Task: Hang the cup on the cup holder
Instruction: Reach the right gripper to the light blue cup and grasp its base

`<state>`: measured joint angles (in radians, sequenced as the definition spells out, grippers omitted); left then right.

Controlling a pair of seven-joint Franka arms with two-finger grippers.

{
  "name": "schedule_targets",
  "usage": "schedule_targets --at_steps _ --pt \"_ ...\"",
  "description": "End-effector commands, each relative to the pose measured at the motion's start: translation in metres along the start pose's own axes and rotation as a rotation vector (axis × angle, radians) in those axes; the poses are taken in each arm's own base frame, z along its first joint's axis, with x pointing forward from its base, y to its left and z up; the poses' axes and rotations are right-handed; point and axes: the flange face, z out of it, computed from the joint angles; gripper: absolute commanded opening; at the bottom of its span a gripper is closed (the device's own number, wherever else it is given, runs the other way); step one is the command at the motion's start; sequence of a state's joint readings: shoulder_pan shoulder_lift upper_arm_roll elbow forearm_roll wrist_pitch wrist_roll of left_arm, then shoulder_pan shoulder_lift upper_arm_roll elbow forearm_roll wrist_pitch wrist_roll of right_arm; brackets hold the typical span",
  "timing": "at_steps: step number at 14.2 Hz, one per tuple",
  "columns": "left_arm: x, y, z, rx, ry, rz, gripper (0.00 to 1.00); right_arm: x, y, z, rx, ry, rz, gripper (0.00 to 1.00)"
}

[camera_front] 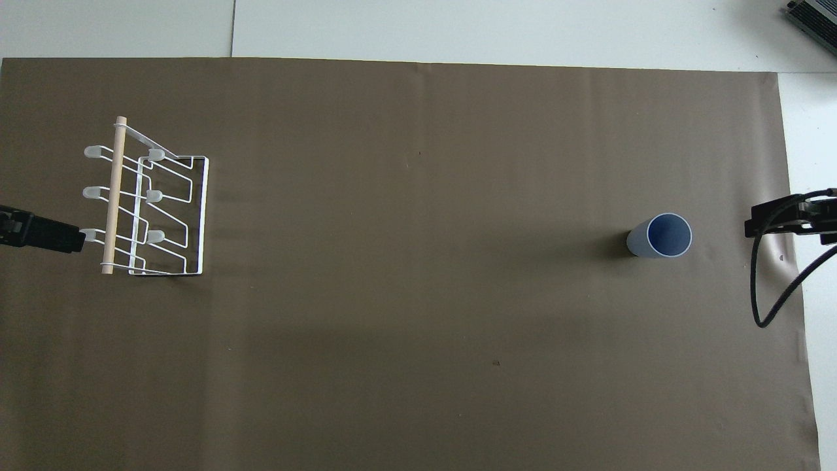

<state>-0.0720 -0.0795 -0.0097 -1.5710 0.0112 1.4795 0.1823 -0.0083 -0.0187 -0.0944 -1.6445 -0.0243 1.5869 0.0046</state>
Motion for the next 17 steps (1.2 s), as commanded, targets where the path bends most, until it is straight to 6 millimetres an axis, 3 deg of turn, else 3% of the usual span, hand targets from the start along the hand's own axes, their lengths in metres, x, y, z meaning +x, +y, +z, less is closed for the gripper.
schedule_targets --at_steps 1,4,8,17 --pt "-0.008 -0.001 0.0 -0.005 -0.007 -0.001 1.0 0.02 0.016 0.043 0.002 0.0 -0.058 1.0" --pt "-0.008 -0.001 0.0 -0.005 -0.007 -0.001 1.0 0.039 0.034 0.118 0.044 0.001 -0.14 1.0" --pt "-0.008 -0.001 0.0 -0.005 -0.007 -0.001 1.0 0.039 0.033 0.171 0.039 0.022 -0.159 1.0" --pt "-0.008 -0.001 0.0 -0.005 -0.007 -0.001 1.0 0.037 0.024 0.23 0.022 0.102 -0.146 1.0"
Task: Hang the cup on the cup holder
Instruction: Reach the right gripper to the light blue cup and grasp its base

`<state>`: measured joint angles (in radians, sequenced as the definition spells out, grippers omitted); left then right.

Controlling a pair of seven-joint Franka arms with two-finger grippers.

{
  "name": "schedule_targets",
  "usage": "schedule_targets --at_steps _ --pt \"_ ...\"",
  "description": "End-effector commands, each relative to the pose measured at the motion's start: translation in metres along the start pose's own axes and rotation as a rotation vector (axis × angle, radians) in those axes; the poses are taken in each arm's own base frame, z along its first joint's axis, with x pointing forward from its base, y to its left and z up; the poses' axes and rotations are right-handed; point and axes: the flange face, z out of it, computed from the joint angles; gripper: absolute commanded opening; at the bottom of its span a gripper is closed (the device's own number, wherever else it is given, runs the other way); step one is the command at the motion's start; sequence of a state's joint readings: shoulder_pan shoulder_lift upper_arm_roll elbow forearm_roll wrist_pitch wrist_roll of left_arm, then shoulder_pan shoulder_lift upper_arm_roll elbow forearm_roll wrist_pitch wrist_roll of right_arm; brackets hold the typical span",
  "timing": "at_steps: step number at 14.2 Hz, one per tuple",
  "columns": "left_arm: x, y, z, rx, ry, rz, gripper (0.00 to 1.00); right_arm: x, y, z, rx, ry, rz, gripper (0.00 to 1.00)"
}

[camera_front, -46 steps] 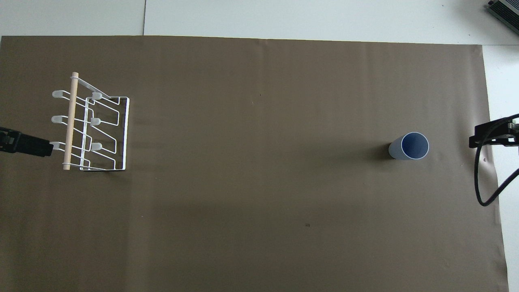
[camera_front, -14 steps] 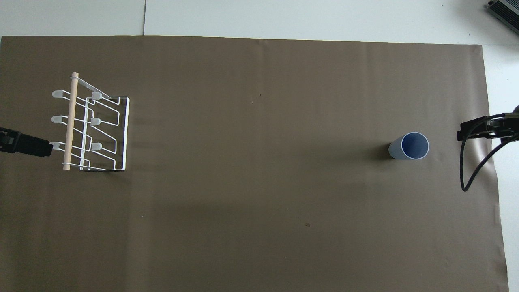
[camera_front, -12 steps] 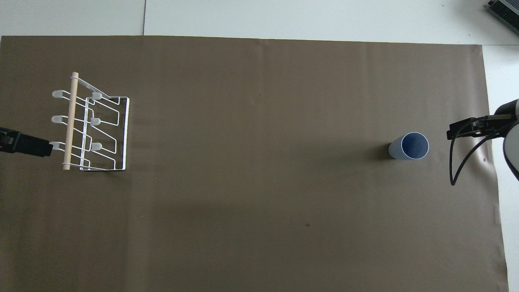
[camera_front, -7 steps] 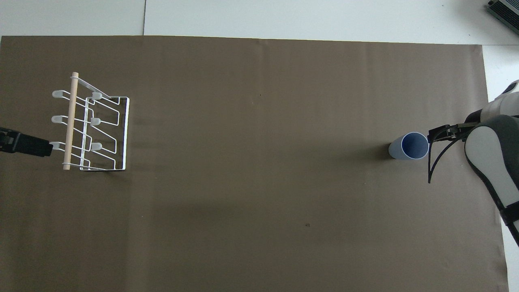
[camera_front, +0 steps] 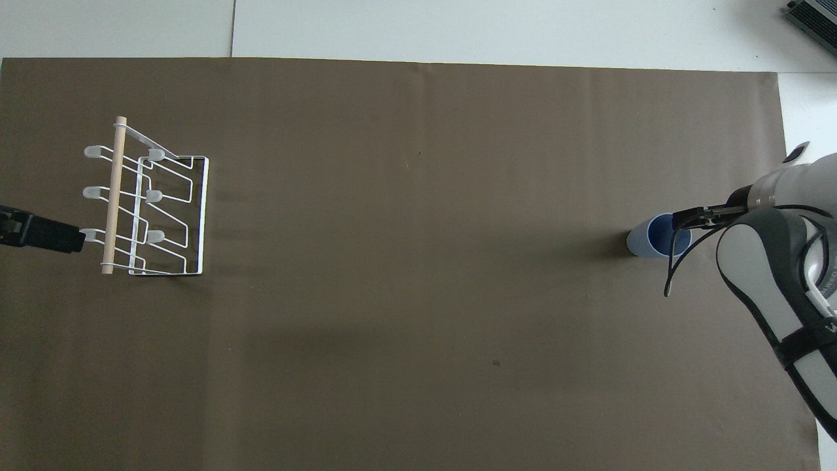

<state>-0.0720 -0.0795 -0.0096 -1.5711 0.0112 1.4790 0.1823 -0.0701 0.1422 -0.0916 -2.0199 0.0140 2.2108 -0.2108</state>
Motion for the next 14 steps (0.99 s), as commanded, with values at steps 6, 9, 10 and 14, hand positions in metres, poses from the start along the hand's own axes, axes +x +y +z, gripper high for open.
schedule_targets --at_steps 6,9,10,14 --pt "-0.007 -0.001 0.0 -0.005 -0.007 -0.001 1.0 -0.006 -0.005 0.01 0.059 -0.003 0.008 1.0" --pt "-0.007 -0.001 0.0 -0.005 -0.007 -0.001 1.0 -0.003 -0.003 0.008 0.059 -0.004 -0.011 0.83" --pt "-0.007 -0.001 0.0 -0.005 -0.007 -0.001 1.0 -0.003 -0.003 0.008 0.059 -0.004 -0.013 0.69" --pt "-0.007 -0.001 0.0 -0.005 -0.007 -0.001 1.0 -0.003 -0.003 0.007 0.059 -0.001 -0.009 0.29"
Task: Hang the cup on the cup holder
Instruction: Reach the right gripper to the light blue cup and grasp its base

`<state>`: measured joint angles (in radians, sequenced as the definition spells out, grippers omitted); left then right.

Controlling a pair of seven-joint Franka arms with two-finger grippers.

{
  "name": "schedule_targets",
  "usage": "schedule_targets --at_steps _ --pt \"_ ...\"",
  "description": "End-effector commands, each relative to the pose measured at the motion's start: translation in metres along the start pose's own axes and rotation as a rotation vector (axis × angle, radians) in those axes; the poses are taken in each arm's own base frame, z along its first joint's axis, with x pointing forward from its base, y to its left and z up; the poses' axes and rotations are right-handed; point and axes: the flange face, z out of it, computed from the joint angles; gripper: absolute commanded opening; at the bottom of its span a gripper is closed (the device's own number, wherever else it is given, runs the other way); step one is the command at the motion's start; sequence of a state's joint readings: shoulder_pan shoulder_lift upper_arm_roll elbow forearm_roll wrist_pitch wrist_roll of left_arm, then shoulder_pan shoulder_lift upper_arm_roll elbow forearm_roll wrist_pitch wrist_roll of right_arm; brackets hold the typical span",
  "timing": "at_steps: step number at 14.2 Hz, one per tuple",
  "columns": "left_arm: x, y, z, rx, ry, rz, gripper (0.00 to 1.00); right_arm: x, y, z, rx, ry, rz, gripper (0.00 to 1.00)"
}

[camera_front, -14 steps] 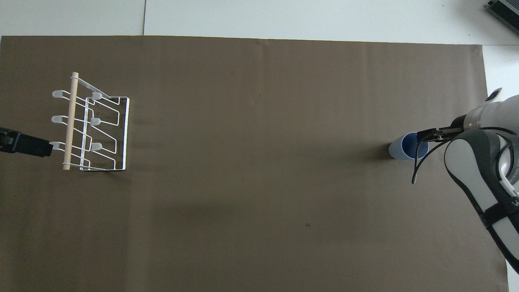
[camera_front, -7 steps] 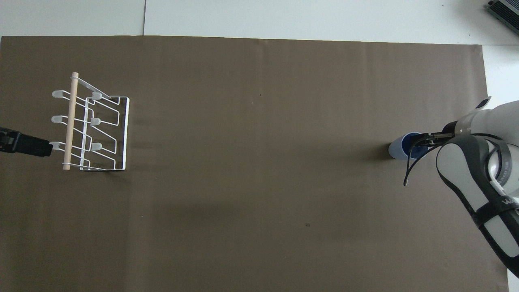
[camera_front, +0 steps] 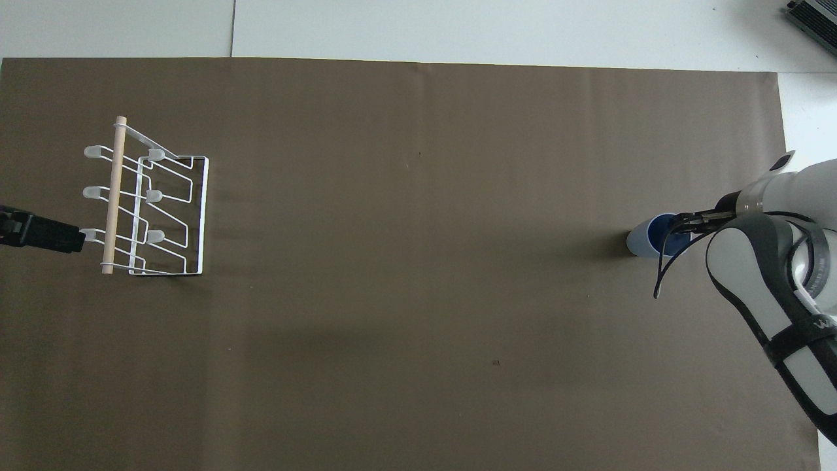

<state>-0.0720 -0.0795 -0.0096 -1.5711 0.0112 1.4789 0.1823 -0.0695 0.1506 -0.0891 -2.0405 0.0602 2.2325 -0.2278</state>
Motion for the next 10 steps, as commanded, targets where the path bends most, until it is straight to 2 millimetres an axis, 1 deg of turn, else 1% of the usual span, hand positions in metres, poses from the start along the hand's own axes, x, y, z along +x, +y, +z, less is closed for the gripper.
schedule_targets --at_steps 1,2,5,6,7,8,10 --pt "-0.007 -0.001 0.0 -0.005 -0.006 -0.001 1.0 -0.001 0.0 -0.005 0.023 -0.002 -0.017 0.13" --pt "-0.007 -0.001 0.0 -0.005 -0.006 -0.001 1.0 -0.001 -0.001 -0.005 0.025 -0.003 -0.015 0.0" --pt "-0.007 -0.001 0.0 -0.005 -0.006 -0.001 1.0 0.0 -0.002 -0.005 0.048 -0.004 0.006 0.0" --pt "-0.007 -0.001 0.0 -0.005 -0.006 -0.001 1.0 0.001 -0.004 -0.009 0.05 -0.008 0.002 0.0" --pt "-0.007 -0.001 0.0 -0.005 -0.006 -0.001 1.0 0.008 -0.012 -0.021 0.054 -0.008 -0.014 0.0" --pt "-0.007 0.0 0.0 -0.005 -0.006 0.0 1.0 0.016 -0.019 -0.041 0.058 -0.001 -0.029 0.0" --pt "-0.007 -0.001 0.0 -0.005 -0.006 -0.001 1.0 0.028 -0.027 -0.073 0.145 0.041 0.009 0.0"
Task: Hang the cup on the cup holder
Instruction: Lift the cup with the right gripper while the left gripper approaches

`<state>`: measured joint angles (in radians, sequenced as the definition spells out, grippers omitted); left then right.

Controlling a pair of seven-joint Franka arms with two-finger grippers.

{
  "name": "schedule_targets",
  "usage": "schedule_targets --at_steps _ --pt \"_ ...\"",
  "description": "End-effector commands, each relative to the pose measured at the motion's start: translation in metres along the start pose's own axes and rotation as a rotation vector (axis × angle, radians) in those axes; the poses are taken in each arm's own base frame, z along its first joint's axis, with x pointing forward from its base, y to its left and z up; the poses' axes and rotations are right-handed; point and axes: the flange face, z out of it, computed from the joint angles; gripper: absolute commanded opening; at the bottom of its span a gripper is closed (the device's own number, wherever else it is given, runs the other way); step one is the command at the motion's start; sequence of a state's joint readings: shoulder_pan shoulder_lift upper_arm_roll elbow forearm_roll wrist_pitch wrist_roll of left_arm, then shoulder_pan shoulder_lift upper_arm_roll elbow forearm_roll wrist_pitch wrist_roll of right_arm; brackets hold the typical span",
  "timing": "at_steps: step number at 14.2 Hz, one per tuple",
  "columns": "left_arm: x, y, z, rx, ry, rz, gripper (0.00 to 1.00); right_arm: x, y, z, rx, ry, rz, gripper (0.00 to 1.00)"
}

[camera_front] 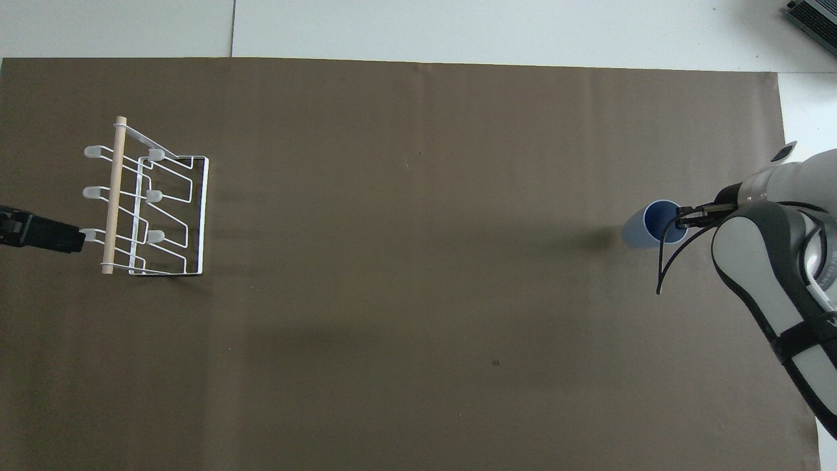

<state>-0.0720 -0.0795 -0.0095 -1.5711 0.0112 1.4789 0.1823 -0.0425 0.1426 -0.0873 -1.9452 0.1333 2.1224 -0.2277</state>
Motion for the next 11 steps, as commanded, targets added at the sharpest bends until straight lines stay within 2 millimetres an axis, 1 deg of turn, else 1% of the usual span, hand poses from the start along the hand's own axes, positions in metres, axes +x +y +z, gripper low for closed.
schedule_targets --at_steps 1,2,3,5,6,8,9,11 --pt "-0.007 -0.001 0.0 -0.005 -0.006 -0.001 1.0 0.014 -0.014 -0.045 0.114 0.052 0.016 0.0" --pt "-0.007 -0.001 0.0 -0.005 -0.006 -0.001 1.0 0.016 -0.022 -0.053 0.131 0.064 0.018 0.0" --pt "-0.007 -0.001 0.0 -0.005 -0.006 -0.001 1.0 0.018 -0.034 -0.057 0.152 0.074 0.014 0.0" --pt "-0.007 -0.001 0.0 -0.005 -0.006 -0.001 1.0 0.023 -0.045 -0.068 0.279 0.118 0.067 0.0" --pt "-0.007 -0.001 0.0 -0.005 -0.006 -0.001 1.0 0.024 -0.055 -0.073 0.352 0.135 0.089 0.0" --pt "-0.007 -0.001 0.0 -0.005 -0.006 -0.001 1.0 0.027 -0.078 -0.084 0.471 0.164 0.109 0.0" --pt "-0.007 -0.001 0.0 -0.005 -0.006 -0.003 1.0 0.027 -0.09 -0.084 0.53 0.161 0.117 0.0" --pt "-0.006 0.005 -0.001 -0.003 0.001 0.006 1.0 0.026 -0.122 -0.088 0.633 0.157 0.11 0.0"
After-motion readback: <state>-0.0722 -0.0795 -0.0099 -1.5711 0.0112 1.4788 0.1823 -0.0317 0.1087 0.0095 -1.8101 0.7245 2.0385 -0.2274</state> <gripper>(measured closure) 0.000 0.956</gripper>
